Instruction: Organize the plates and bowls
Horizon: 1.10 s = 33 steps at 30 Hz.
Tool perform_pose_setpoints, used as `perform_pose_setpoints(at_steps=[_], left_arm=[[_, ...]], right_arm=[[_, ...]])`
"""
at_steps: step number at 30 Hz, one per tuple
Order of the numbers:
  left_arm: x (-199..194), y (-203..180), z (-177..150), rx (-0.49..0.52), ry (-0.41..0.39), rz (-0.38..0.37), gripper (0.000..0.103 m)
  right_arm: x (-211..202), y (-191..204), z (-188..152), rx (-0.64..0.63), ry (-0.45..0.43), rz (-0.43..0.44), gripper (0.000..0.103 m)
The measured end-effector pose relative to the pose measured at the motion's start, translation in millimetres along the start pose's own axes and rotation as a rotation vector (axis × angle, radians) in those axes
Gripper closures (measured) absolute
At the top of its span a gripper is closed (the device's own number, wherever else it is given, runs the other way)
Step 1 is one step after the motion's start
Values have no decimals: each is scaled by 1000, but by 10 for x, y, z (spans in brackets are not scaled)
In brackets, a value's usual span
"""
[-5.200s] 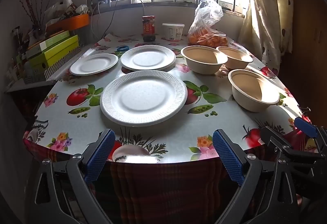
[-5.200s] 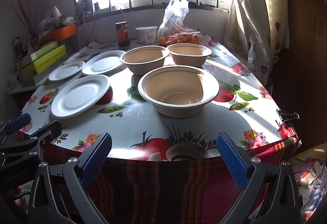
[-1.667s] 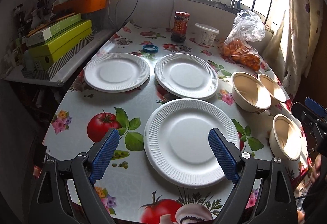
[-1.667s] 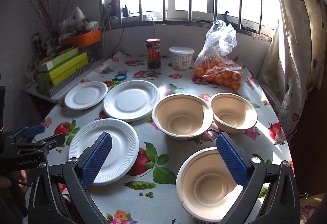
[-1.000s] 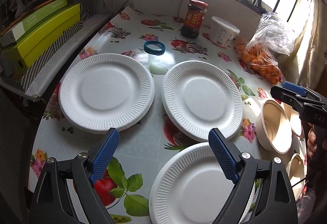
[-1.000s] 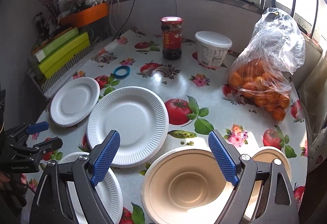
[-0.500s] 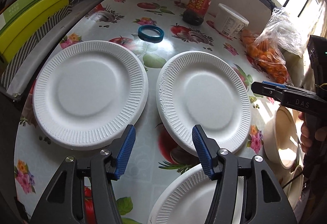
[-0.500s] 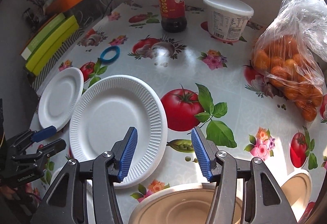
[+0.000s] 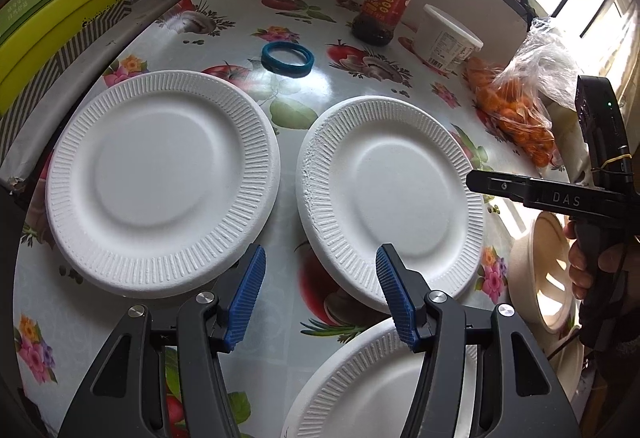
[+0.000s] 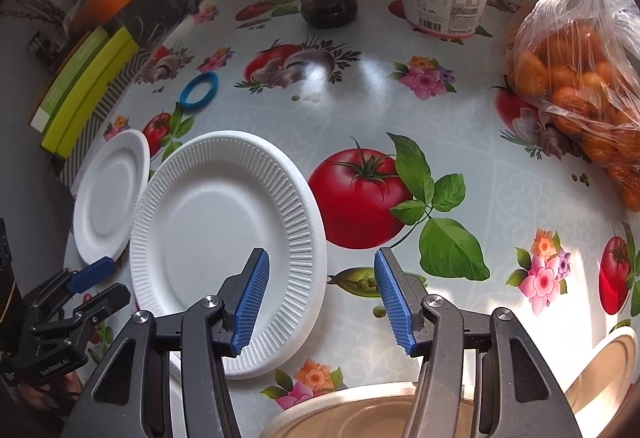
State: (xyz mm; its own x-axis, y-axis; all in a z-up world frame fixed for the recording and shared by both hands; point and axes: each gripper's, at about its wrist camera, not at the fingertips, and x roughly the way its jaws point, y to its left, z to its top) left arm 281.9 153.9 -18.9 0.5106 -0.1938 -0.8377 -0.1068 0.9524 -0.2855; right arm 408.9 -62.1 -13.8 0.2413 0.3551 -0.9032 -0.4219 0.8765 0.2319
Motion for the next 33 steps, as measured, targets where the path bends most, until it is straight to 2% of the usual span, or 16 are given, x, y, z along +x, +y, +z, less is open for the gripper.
perform_pose_setpoints(at_steps=[3, 5, 7, 9, 11, 14, 18, 22, 27, 33], left_arm=[[24, -26, 7, 9, 8, -11, 44], [47, -18, 11, -2, 18, -21, 44], [66, -1, 15, -13, 22, -21, 45], [92, 17, 13, -21, 35, -11, 56], [115, 32, 8, -26, 46, -8, 60], [125, 32, -9, -22, 51, -2, 67], [114, 2, -7, -10, 39, 1, 86], [110, -20, -7, 2, 32, 13, 88], [43, -50, 18, 0, 2, -21, 88], [0, -151, 71, 18, -19, -25, 88]], right_arm=[[39, 1, -10, 6, 16, 19, 54], [51, 14, -21, 4, 18, 18, 67], [54, 27, -33, 0, 18, 21, 73], [56, 39, -41, -1, 19, 27, 74], [55, 50, -45, -7, 20, 25, 81], [48, 58, -54, -13, 17, 24, 84], [23, 66, -50, -15, 4, 29, 85], [5, 72, -45, -19, -2, 24, 85], [-23, 59, -47, -8, -14, 39, 86], [-59, 138, -44, -25, -29, 38, 87]])
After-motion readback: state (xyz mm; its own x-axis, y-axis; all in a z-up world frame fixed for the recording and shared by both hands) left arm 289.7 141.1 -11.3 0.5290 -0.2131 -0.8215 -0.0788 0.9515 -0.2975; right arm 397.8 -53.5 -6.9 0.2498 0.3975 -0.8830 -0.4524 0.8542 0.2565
